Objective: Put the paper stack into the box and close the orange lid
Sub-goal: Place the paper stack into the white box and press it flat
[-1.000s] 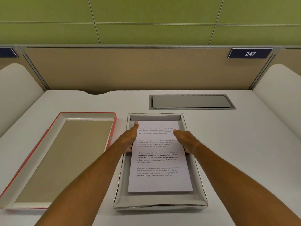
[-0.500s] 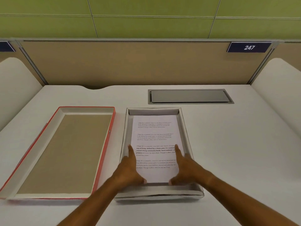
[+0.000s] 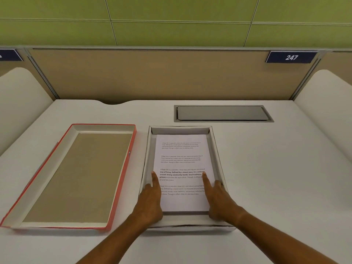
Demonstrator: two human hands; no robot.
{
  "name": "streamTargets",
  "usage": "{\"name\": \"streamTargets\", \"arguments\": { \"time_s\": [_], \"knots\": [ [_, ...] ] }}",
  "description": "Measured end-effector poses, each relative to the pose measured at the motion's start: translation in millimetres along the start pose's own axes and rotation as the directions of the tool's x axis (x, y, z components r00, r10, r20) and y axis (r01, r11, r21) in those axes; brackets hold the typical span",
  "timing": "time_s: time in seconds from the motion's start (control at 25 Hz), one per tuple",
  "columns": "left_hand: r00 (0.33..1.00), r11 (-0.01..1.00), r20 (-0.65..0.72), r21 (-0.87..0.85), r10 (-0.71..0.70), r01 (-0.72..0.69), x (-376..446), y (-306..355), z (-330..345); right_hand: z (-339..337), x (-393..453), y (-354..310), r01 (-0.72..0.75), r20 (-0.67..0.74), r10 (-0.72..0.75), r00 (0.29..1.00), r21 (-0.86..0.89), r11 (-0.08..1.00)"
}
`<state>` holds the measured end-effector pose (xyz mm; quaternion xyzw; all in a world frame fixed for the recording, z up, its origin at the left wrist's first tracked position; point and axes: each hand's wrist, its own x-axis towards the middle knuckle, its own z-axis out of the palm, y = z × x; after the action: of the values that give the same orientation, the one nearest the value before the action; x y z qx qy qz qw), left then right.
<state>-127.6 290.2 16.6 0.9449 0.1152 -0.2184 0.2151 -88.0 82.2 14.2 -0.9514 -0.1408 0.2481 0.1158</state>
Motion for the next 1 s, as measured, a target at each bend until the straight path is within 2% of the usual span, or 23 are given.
{"name": "streamTargets", "arguments": {
  "time_s": [0.28, 0.4, 0.56, 0.64, 0.72, 0.76, 0.84, 0.88, 0.92, 1.0],
  "knots": [
    [1.000, 1.000, -0.017, 0.006, 0.005, -0.005, 1.3, -1.5, 1.3, 1.9, -0.2, 0.7, 0.005, -0.032, -0.006, 0.999, -0.012, 1.000],
    [1.000, 1.000, 0.007, -0.005, 0.013, -0.013, 1.2, -1.6, 1.0, 0.6, -0.8, -1.9, -0.012, -0.002, 0.012, 1.000, -0.014, 1.000],
    [0.997, 0.983, 0.044, -0.179, 0.059, -0.050, 5.6, -6.6, -15.4, -14.9, 2.3, -7.5, -0.071, 0.155, 0.061, 0.986, 0.063, 0.995],
    [0.997, 0.946, 0.016, -0.317, 0.080, -0.070, 9.7, -5.0, -29.0, -29.5, 9.2, -6.9, -0.097, 0.159, 0.062, 0.985, 0.219, 0.971],
    [0.999, 0.872, 0.029, -0.490, 0.031, -0.013, 19.0, -0.3, -42.1, -45.4, 18.1, -6.4, -0.098, 0.102, 0.057, 0.993, 0.463, 0.881],
    [0.997, 0.800, 0.081, -0.598, 0.006, 0.044, 25.1, 2.7, -49.1, -53.4, 23.5, -6.7, -0.095, 0.073, 0.066, 0.995, 0.561, 0.822],
    [0.984, 0.566, 0.175, -0.814, 0.028, 0.128, 37.6, 10.9, -62.1, -66.9, 39.4, -6.8, -0.135, 0.066, 0.126, 0.990, 0.720, 0.680],
    [0.981, 0.459, 0.194, -0.873, 0.015, 0.165, 43.3, 15.4, -68.3, -72.0, 47.3, -6.9, -0.172, 0.096, 0.155, 0.983, 0.773, 0.610],
    [0.977, 0.398, 0.210, -0.895, -0.023, 0.202, 49.2, 18.8, -72.7, -76.2, 54.3, -7.2, -0.201, 0.131, 0.163, 0.978, 0.809, 0.552],
    [0.966, 0.372, 0.235, -0.892, -0.107, 0.258, 59.0, 23.2, -76.7, -80.4, 65.9, -6.1, -0.217, 0.171, 0.140, 0.975, 0.862, 0.458]
  ]
}}
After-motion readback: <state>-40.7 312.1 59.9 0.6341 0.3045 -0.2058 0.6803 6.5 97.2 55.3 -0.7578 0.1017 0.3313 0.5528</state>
